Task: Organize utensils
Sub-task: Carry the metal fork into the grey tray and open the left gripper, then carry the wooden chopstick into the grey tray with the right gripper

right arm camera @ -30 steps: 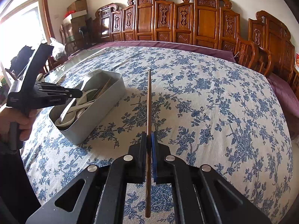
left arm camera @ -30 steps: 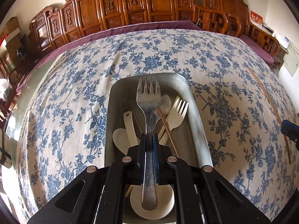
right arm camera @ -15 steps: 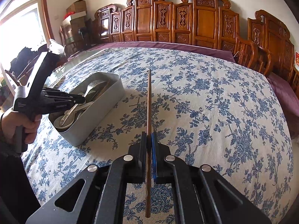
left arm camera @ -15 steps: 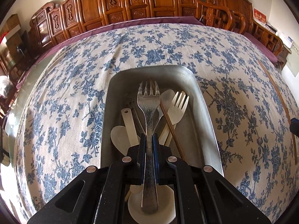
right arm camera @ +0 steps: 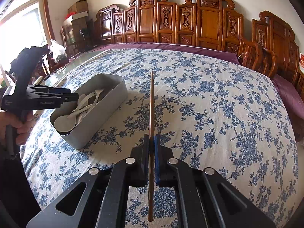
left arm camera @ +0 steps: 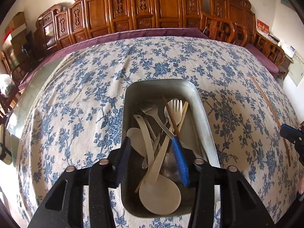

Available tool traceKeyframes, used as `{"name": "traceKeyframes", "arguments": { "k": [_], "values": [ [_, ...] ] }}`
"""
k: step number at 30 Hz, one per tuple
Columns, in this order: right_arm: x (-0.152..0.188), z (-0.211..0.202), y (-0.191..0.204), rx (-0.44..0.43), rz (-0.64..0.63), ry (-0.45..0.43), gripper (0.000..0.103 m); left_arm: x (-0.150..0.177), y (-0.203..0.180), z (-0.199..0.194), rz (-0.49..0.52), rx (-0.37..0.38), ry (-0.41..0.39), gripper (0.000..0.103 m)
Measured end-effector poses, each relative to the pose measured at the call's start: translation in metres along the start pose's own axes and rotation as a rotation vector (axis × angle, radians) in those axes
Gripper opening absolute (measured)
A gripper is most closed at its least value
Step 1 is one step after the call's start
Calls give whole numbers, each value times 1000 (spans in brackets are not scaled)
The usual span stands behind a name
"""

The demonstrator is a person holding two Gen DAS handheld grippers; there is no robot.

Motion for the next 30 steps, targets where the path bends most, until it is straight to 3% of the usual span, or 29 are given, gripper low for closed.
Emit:
{"name": "traceKeyframes", "arguments": {
  "k": [4, 10, 19, 30],
  "values": [
    [2, 3, 6, 9, -10, 7, 6, 7, 3, -13, 3, 2, -45, 76],
    [3, 9, 13, 19, -11, 17, 6, 17, 7, -27, 1, 15, -116, 94],
    [-7, 11, 38, 18, -35, 27, 6, 26, 18, -31, -19, 54, -162, 95],
    [-36, 16, 72, -96, 37, 31, 6, 20, 37, -43, -18, 72, -191, 95]
  ]
}}
Point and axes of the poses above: each gripper's, at about its wrist camera, not at the fingertips, and z roughly the way its jaws point, y to its left, x to its underside, the point moved 1 cm from there along z, roughly the way its jaws point, and after that the axes turned 6 degrees about y, right-handed, at the moved point
